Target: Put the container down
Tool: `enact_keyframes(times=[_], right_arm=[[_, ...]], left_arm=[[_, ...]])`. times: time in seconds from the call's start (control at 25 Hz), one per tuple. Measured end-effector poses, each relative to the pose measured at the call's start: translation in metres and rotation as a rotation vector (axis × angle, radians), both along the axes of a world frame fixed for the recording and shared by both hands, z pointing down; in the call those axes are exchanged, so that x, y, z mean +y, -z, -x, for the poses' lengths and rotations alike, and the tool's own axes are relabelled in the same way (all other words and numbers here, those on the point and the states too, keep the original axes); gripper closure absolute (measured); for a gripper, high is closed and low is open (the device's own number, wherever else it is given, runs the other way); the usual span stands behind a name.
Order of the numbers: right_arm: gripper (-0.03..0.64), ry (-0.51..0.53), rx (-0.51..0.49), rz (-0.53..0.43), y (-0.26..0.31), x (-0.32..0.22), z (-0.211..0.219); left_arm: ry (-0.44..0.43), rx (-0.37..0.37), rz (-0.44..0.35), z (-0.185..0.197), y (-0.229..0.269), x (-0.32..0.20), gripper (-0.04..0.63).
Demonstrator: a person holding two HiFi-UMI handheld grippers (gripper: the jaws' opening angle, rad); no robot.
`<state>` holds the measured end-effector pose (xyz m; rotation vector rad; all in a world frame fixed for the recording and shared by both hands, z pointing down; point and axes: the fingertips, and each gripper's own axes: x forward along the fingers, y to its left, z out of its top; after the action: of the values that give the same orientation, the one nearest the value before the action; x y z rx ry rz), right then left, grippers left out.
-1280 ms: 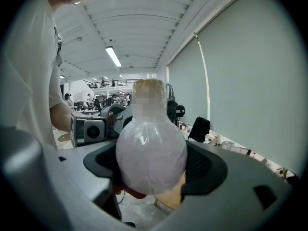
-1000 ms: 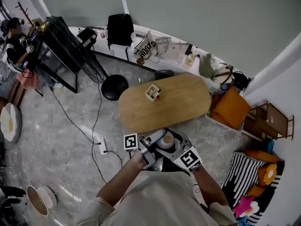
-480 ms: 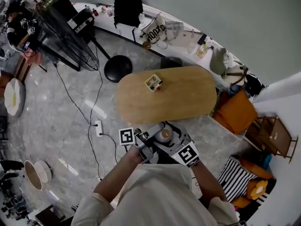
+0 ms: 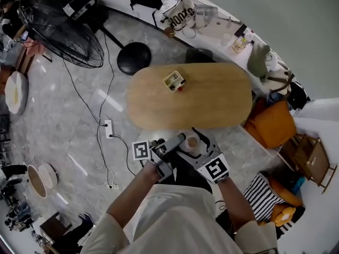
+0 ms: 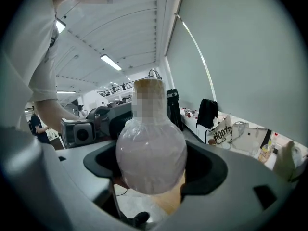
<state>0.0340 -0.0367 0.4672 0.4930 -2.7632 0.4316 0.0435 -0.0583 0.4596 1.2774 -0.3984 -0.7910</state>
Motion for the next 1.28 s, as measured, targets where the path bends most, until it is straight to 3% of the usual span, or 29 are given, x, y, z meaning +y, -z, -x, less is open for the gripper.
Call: enact_keyframes(times=[0.4, 0.72, 0.88, 1.28], right_arm=[[0.227, -0.116, 0.038, 0.121, -0.105, -0.059, 0.003], [0.227, -0.227, 0.041, 0.231, -0.209, -0.089, 0.003], [0.227, -0.288, 0.049, 0.264, -0.263, -0.108, -0.003], [0.227, -0.369, 0.109, 0.277, -0.39, -0.14, -0.008]], left_arm=[[-0.019, -0.01, 0.095, 0.015, -0.108, -0.048, 0.245], [-0.088, -0.029, 0.151, 0.022, -0.202, -0.072, 0.245], [-0.112, -0.08, 0.177, 0.032, -0.258, -0.076, 0.245], [-0.099, -0.109, 0.229, 0.061, -0.365, -0.089, 0.245]])
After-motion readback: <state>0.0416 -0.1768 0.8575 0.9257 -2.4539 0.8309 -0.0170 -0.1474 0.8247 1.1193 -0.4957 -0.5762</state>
